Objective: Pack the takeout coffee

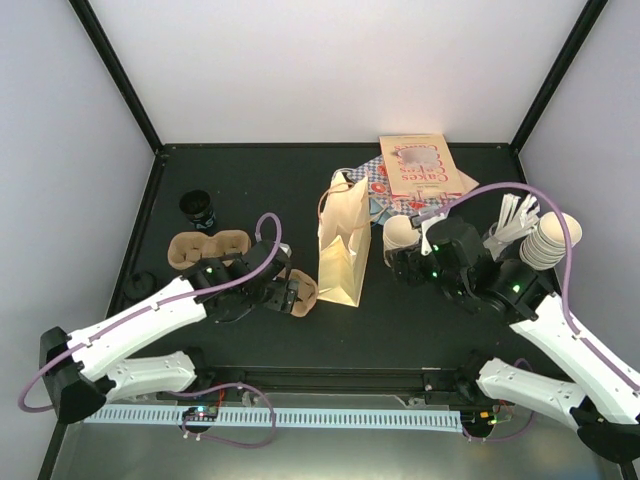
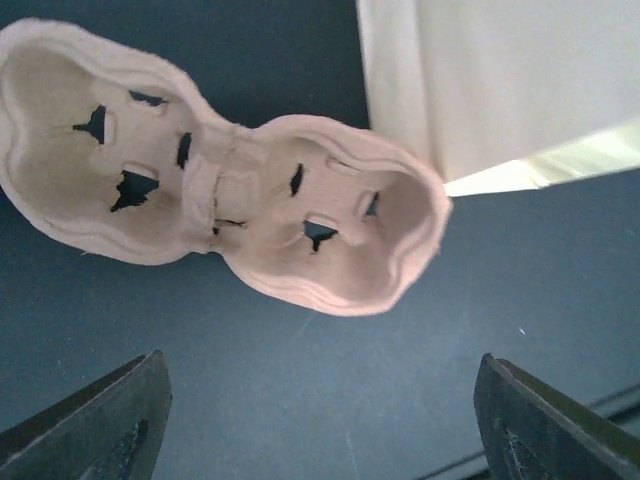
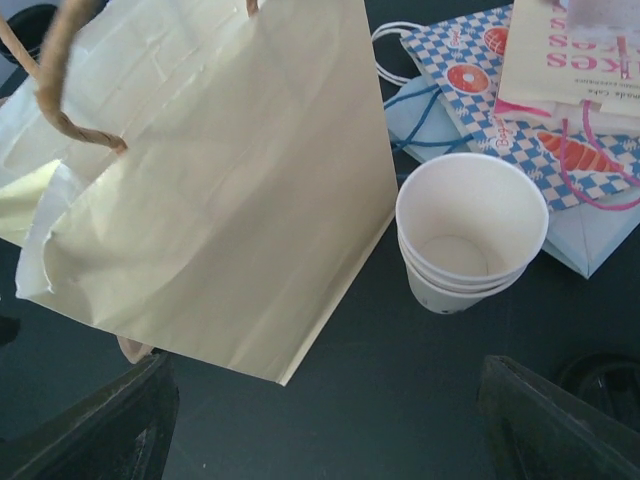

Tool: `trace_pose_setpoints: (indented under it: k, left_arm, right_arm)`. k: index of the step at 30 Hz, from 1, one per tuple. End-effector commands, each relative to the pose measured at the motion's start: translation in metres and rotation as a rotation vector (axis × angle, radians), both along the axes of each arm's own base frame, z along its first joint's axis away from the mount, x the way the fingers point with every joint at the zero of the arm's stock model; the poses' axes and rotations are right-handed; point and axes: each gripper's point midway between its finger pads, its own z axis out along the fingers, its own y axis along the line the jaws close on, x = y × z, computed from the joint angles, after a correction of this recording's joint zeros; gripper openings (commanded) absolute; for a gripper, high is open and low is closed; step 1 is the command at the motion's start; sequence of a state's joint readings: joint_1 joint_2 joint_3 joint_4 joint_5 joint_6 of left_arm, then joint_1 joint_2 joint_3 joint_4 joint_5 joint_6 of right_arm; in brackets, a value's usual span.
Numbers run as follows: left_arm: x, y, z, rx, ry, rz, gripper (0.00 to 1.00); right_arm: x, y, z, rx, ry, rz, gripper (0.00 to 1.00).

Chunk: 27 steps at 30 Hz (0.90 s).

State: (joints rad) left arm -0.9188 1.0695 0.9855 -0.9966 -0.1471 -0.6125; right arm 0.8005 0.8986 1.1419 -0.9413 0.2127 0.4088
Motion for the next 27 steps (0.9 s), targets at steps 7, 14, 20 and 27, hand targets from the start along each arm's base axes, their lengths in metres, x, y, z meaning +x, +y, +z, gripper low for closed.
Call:
trace_pose_setpoints:
  k: [7, 14, 20, 27]
  left_arm:
    - [0.050, 0.001, -0.053, -0.108, -0.060, 0.058, 0.88]
    - [0.063, -0.011, -0.078, -0.086, -0.025, -0.022, 0.88]
    - [0.070, -0.015, -0.089, -0.060, -0.005, -0.033, 0.88]
    - [0.075, -0.014, -0.102, -0.023, 0.025, -0.030, 0.87]
  right_arm:
    - [0.001, 0.003, -0.009, 0.072, -0.011, -0.023, 0.84]
    - [0.008, 0.002, -0.006, 0.043, -0.033, -0.033, 0.84]
    - [0.009, 0.006, 0.003, 0.079, -0.068, -0.017, 0.84]
    - [0.010, 0.005, 0.006, 0.079, -0.092, -0.019, 0.84]
